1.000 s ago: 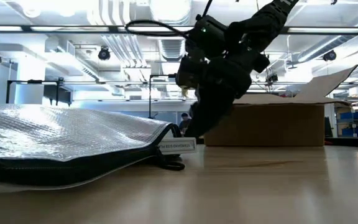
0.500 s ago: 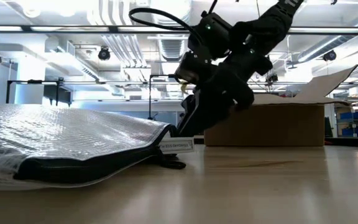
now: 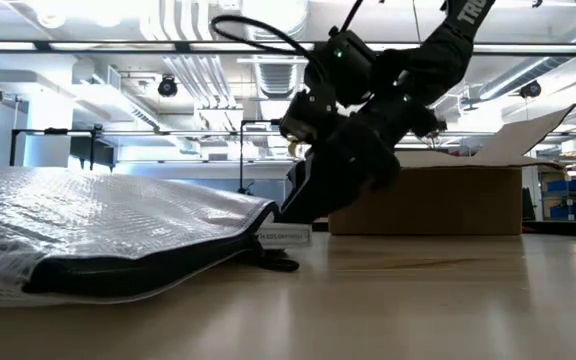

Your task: Unpack boxes

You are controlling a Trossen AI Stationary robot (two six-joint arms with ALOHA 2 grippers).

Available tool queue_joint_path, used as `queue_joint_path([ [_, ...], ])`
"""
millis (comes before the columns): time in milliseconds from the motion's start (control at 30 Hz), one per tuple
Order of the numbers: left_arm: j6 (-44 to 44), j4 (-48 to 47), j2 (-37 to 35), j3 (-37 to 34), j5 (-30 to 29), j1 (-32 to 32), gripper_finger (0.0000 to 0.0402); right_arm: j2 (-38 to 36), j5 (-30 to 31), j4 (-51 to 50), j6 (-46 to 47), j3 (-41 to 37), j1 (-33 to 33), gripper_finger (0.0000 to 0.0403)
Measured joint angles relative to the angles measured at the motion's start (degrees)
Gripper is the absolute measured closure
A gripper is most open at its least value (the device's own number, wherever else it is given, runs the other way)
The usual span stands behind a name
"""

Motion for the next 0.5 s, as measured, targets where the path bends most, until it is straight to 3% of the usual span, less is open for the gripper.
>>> queue_joint_path([
  [167,0.2,0.0,-0.1,0.0,0.0,0.1,0.0402,1.1,-1.1,-0.6,2.4,0.0,0.1,0.0325],
  [333,1.5,0.1,-0.1,0.0,0.0,0.3,0.0402,0.8,-3.8,-0.8,3.3,0.0,0.1,0.0394],
  [500,1.5,0.1,-0.1,0.0,0.0,0.5,0.0402,0.8,-7.1,-0.9,6.6,0.0,0.2,0.0401],
])
